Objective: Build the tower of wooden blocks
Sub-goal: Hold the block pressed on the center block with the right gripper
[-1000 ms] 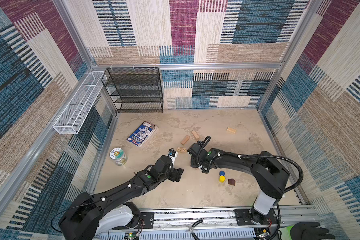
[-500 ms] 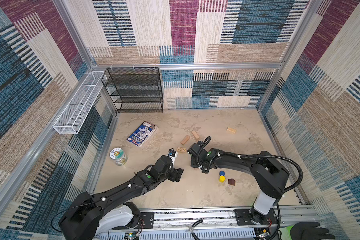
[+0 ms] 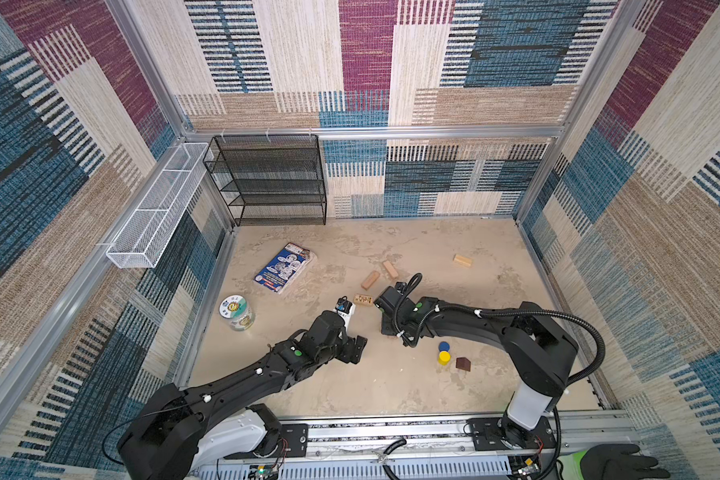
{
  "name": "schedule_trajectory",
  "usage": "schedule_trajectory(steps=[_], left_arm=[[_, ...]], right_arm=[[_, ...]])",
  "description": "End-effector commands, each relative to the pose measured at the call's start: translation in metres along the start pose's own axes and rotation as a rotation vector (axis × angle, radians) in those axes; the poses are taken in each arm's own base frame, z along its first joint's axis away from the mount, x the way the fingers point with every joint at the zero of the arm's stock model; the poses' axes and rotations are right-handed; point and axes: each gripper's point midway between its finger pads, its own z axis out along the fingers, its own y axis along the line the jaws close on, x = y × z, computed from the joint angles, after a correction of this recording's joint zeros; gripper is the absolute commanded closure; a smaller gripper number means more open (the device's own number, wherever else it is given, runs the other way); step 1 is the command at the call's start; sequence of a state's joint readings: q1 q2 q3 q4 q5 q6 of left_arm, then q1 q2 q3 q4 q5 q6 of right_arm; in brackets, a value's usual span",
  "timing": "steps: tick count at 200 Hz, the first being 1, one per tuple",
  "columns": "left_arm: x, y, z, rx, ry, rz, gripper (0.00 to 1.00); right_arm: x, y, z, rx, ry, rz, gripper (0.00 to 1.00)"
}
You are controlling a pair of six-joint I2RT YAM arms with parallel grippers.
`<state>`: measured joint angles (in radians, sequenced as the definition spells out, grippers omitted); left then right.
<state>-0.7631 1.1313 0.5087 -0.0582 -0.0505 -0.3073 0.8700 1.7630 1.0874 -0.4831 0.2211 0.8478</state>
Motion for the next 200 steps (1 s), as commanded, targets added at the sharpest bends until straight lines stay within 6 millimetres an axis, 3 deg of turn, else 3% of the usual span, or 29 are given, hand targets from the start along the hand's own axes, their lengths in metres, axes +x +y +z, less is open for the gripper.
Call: schedule_trajectory(steps=[1, 83, 200], left_arm=[[-0.0024, 0.0021, -0.0004, -0.014, -0.005, 0.017, 0.1], [-0.0022, 0.0034, 0.0006, -0.023, -0.001, 0.019, 0.1], [-0.0005, 0.0046, 0.0026, -0.031, 0.011, 0.021, 0.1]], right_arm=[[-0.0054, -0.0004, 0.0005, 0.009, -0.026, 0.011, 0.69], [-0.0067, -0.0018, 0.0014, 0.023, -0.027, 0.003, 0.63], [-0.0071, -0.0005, 0.0038, 0.018, -0.027, -0.009, 0.67]])
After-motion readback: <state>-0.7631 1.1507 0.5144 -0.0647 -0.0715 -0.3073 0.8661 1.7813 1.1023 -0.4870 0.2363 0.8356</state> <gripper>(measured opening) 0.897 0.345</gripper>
